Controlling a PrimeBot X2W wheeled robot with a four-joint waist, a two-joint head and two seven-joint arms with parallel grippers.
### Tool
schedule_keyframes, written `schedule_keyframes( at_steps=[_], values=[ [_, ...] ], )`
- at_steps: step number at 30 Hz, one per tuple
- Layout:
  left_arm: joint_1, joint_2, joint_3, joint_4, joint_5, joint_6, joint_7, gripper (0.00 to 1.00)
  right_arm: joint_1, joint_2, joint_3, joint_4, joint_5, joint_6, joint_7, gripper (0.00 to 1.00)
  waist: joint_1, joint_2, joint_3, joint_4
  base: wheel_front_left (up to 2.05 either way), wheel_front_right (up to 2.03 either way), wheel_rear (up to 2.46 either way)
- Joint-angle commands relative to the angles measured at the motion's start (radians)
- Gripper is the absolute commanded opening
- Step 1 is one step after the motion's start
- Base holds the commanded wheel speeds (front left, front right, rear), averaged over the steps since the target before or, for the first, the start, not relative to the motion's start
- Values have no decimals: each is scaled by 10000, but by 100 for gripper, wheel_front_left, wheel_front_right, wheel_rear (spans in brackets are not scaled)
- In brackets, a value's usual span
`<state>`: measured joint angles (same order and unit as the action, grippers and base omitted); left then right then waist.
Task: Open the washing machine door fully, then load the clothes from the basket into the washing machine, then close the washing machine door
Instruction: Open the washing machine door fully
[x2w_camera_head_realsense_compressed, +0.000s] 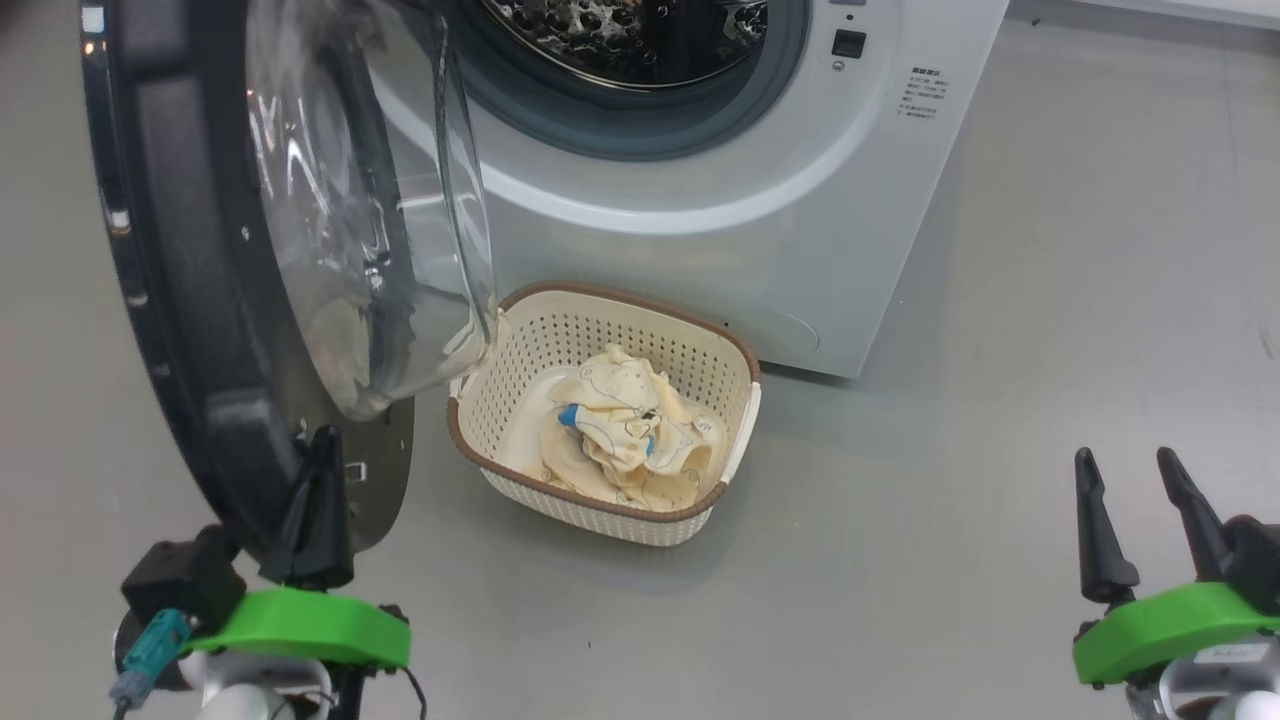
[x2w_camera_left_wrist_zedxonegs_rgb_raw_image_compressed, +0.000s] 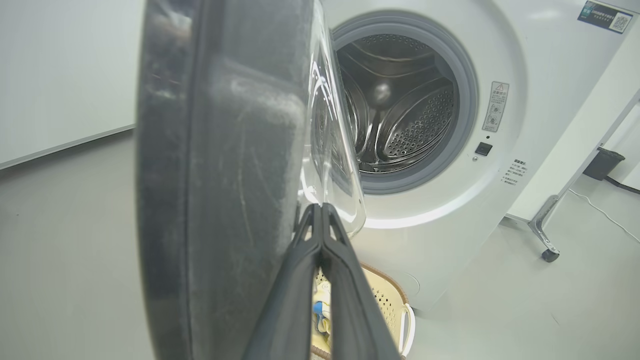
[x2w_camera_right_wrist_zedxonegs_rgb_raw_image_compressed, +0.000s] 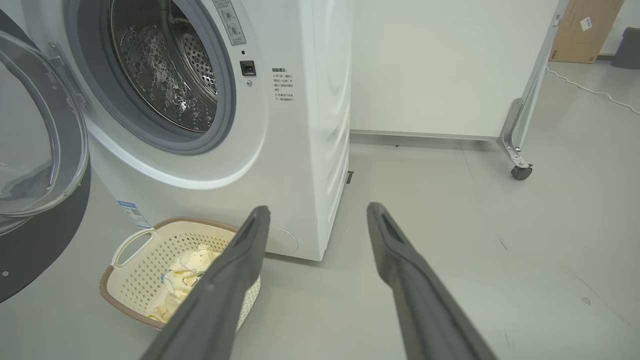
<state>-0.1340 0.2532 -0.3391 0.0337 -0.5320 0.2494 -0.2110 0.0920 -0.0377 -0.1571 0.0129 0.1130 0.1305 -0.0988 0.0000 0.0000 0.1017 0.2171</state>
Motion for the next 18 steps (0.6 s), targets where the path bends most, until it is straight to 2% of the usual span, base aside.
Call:
schedule_keyframes(
  at_steps=[1, 18],
  values=[
    [-263, 402, 723, -181, -125, 1035, -112, 0, -392, -125, 242, -383, -16, 2, 28, 100, 0, 0, 11, -10, 0, 0, 0],
    [-200, 1279, 2800, 1294, -478, 1310, -449, 0, -762, -125, 360, -276, 196, 2, -56, 100, 0, 0, 406, -257, 0, 0, 0]
  ],
)
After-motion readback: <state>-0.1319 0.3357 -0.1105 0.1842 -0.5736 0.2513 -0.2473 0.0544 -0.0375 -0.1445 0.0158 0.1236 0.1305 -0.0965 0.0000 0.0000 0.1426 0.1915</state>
